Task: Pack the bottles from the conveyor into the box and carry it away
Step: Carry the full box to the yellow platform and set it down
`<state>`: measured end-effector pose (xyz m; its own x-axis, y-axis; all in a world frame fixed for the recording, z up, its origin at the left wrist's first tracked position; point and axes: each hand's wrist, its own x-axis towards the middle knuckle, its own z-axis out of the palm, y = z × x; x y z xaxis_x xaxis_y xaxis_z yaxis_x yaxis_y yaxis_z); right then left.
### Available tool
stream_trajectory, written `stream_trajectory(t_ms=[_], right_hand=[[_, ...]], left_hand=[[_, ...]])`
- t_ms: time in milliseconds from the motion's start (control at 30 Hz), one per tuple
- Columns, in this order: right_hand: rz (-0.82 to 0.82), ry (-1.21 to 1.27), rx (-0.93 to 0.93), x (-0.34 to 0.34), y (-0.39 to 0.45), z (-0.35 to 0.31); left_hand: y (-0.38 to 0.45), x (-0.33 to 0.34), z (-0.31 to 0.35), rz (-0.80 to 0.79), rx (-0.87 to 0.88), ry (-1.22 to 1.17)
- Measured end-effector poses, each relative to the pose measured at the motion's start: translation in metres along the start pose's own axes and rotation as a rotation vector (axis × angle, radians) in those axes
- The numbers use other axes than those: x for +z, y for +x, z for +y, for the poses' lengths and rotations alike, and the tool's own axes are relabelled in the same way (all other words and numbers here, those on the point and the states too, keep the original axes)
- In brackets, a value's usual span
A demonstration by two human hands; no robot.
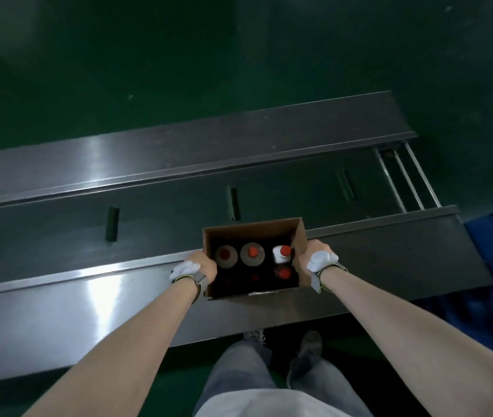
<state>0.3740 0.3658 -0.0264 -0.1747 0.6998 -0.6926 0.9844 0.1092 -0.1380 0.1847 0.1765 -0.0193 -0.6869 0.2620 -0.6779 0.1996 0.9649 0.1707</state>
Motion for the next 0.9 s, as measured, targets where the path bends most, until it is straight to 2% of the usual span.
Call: stream_trajectory(t_ms=[100,233,300,433,633,900], right_hand=[[0.039,0.057,0.063,-0.019,-0.005,0.021],[0.081,0.158,0.089,-0.05,-0.008,0.068],[0.127,0.207,0.145,-0.069,-0.015,0.1],[0.147,0.283,0.129,-0.106,-0.026,0.177],[0.203,0.468,0.136,-0.151,-0.053,0.315],[0.292,0.619,0.282,-0.174,-0.098,0.528]], left_hand=[[-0.009,-0.006,0.035,0.016,0.031,0.064],[-0.036,-0.013,0.094,0.058,-0.02,0.209],[-0.047,-0.006,0.125,0.045,0.056,0.248],[-0.085,0.021,0.191,-0.003,0.199,0.293],[-0.168,0.087,0.288,-0.001,0.272,0.438],[-0.294,0.216,0.406,-0.083,0.569,0.612]])
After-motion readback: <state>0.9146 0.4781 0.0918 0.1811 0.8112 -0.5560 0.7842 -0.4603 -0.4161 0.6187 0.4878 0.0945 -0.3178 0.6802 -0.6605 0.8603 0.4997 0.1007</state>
